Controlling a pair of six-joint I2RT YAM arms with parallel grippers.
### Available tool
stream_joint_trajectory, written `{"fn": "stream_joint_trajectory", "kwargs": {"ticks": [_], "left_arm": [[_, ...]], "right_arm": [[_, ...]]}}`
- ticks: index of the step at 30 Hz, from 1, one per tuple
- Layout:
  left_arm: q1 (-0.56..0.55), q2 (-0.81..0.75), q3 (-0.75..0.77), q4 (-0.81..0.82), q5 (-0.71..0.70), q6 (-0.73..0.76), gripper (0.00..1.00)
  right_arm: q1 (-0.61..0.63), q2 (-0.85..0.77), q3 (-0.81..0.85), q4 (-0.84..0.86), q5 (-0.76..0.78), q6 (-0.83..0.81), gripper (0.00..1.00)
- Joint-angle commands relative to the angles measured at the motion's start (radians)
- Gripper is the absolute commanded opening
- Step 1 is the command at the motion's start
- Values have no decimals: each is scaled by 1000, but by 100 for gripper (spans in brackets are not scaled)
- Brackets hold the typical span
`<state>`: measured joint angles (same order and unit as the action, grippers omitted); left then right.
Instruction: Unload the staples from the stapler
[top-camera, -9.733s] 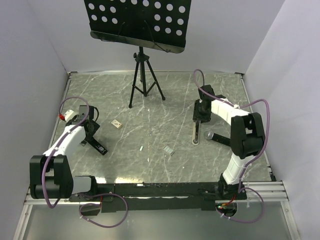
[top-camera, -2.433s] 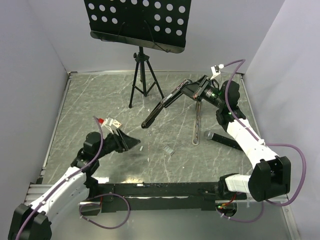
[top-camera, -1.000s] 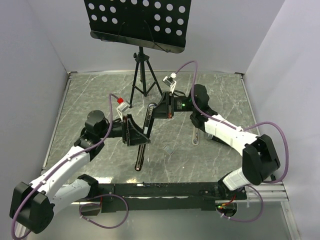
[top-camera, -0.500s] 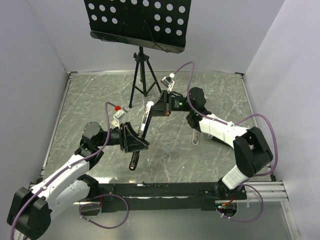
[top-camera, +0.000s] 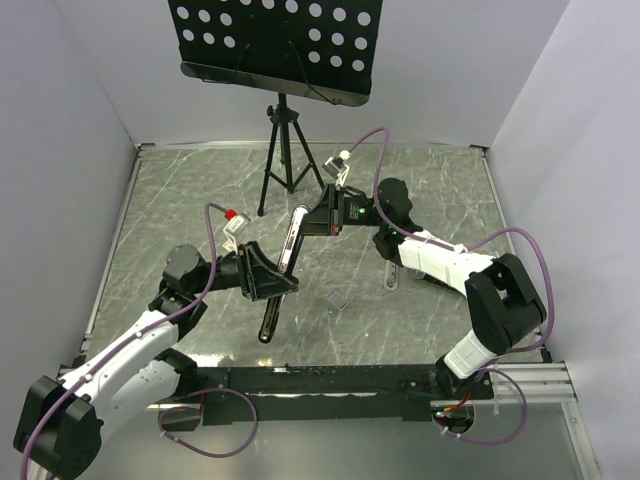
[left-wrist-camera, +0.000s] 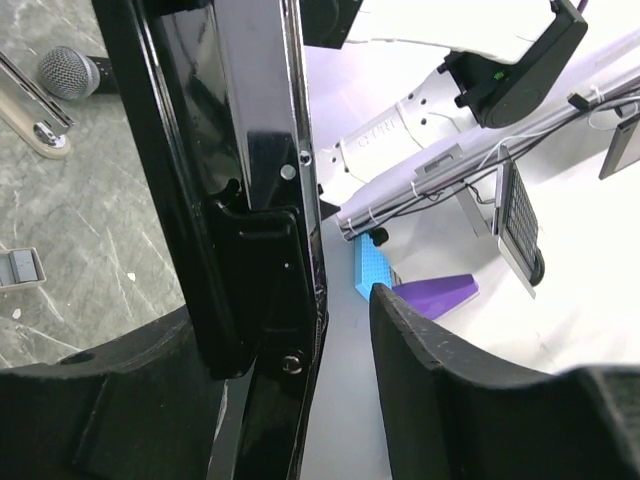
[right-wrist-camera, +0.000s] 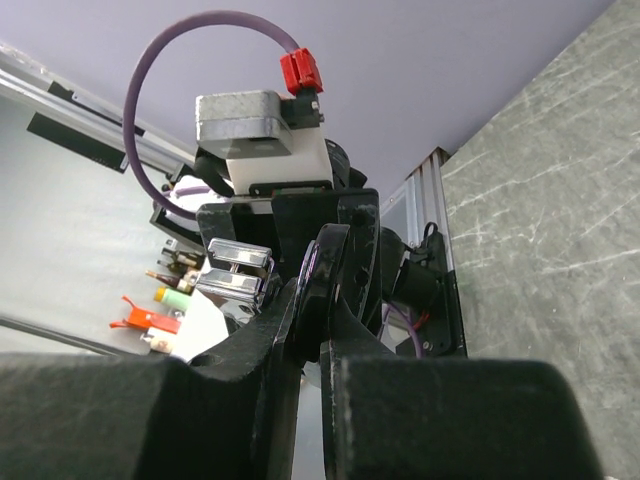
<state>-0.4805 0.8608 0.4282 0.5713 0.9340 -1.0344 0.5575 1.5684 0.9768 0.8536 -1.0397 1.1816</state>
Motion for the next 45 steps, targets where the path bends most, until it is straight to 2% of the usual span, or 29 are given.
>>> {"fn": "stream_joint_trajectory", "kwargs": {"ticks": [1, 9, 18, 24, 25, 26, 28, 29, 31, 32, 34, 35, 37, 38, 41, 45], "left_arm": [[-3, -42, -15, 85, -40, -16, 59], [-3, -65, -35, 128, -58, -50, 52], [-3, -25, -43, 208, -78, -107, 58], [-3, 3, -68, 288, -77, -165, 48], [-3, 6, -68, 304, -77, -171, 44], [-3, 6, -71, 314, -77, -177, 36], [-3, 9, -75, 325, -83, -187, 25], [-1, 9, -75, 320, -87, -187, 12], [-3, -9, -72, 288, -103, -164, 1], [-1, -16, -69, 227, -133, -148, 1], [-1, -38, -68, 184, -156, -118, 1], [-3, -43, -66, 161, -162, -113, 1], [-1, -60, -54, 107, -173, -90, 1], [-3, -68, -46, 43, -187, -76, 1], [-1, -95, -5, -51, -218, -18, 1], [-1, -120, 50, -312, -367, 106, 1]], "right_arm": [[-7, -42, -1, 91, 1, 13, 0], [-7, -47, -10, 97, 6, 15, 0], [-5, -62, -33, 85, 4, 3, 0], [-5, -68, -35, 82, 4, 0, 0], [-7, -70, -35, 81, 6, 0, 0], [-5, -70, -35, 76, 7, -3, 0], [-7, -68, -35, 71, 10, -5, 0], [-7, -67, -36, 70, 12, -7, 3], [-8, -68, -43, 56, 27, -20, 19], [-13, -82, -50, 55, 41, -26, 32], [-19, -102, -66, 10, 72, -65, 40], [-21, -114, -63, -23, 76, -83, 47], [-24, -122, -44, -98, 81, -132, 54], [-28, -128, -41, -111, 84, -140, 60], [-47, -142, -64, -94, 102, -134, 67], [-80, -157, -131, -44, 112, -88, 69]]}}
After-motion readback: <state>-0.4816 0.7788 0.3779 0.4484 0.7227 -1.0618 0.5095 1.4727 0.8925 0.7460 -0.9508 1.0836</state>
